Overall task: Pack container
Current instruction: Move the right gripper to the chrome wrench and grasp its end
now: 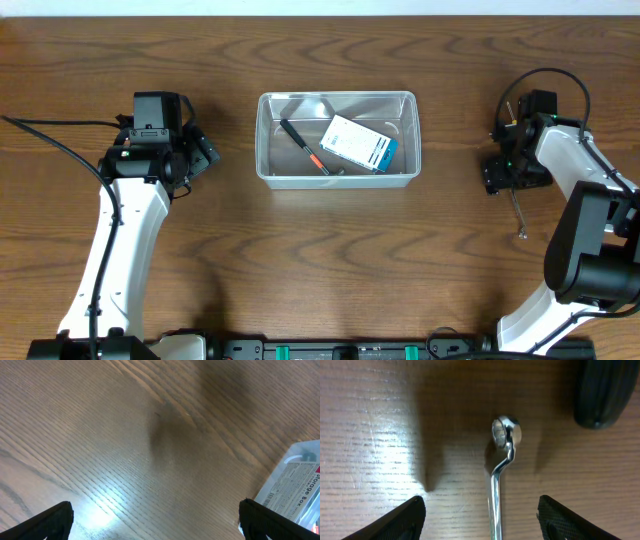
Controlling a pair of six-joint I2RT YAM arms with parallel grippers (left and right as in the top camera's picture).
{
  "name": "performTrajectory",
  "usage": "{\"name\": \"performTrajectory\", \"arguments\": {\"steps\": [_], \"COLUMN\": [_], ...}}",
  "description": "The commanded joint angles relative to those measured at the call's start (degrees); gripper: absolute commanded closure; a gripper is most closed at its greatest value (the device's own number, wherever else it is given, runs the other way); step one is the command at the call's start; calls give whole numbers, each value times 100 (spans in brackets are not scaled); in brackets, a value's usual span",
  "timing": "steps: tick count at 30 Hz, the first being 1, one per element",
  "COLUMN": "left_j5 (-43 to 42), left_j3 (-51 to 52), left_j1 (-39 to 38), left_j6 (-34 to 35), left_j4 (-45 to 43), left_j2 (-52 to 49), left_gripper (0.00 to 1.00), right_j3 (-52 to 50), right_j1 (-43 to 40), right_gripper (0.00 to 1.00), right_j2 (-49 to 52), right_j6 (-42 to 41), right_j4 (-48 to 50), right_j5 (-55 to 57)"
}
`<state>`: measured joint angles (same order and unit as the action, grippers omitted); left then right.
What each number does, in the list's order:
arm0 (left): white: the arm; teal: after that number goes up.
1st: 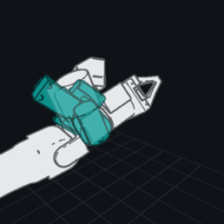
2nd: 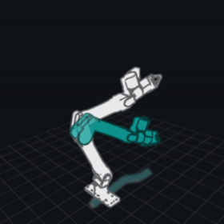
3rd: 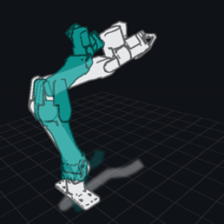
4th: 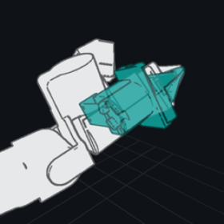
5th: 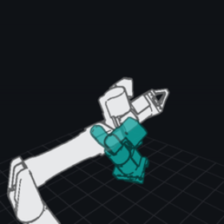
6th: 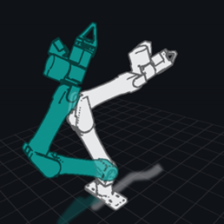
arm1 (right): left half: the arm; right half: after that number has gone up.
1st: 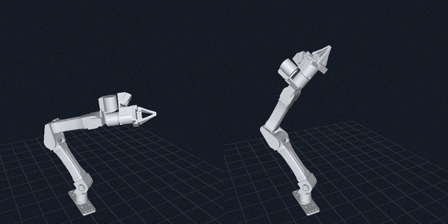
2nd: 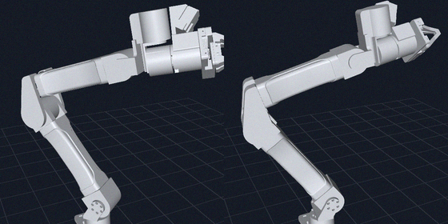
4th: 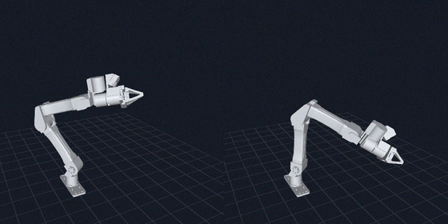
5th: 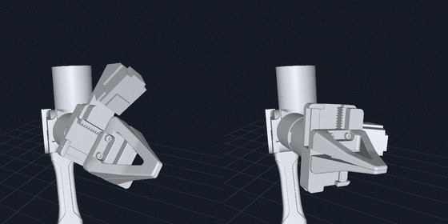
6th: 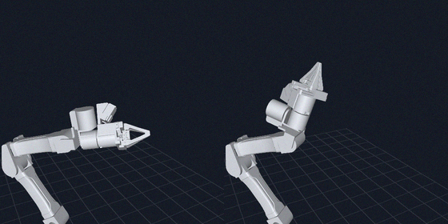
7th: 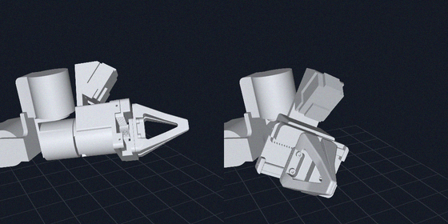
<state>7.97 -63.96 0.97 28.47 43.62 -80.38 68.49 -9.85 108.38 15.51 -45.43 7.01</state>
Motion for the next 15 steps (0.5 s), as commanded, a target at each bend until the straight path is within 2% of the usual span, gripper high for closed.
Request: {"name": "performTrajectory", "arguments": {"steps": [1,8,15], "left_j5": [111,111,111], "left_j3": [-61,-61,-61], "left_j1": [24,24,24], "left_j6": [-35,-35,-35], "left_j4": [20,20,20], "left_j2": [-48,-48,-48], "left_gripper": [2,2,2], "right_j3": [-138,-179,-181], "right_j1": [-98,-157,-317], "right_gripper": [24,23,23], "right_j2": [74,85,236], "right_j6": [39,39,42], "right_j4": [166,306,367], "right_j5": [-142,-151,-627]}}
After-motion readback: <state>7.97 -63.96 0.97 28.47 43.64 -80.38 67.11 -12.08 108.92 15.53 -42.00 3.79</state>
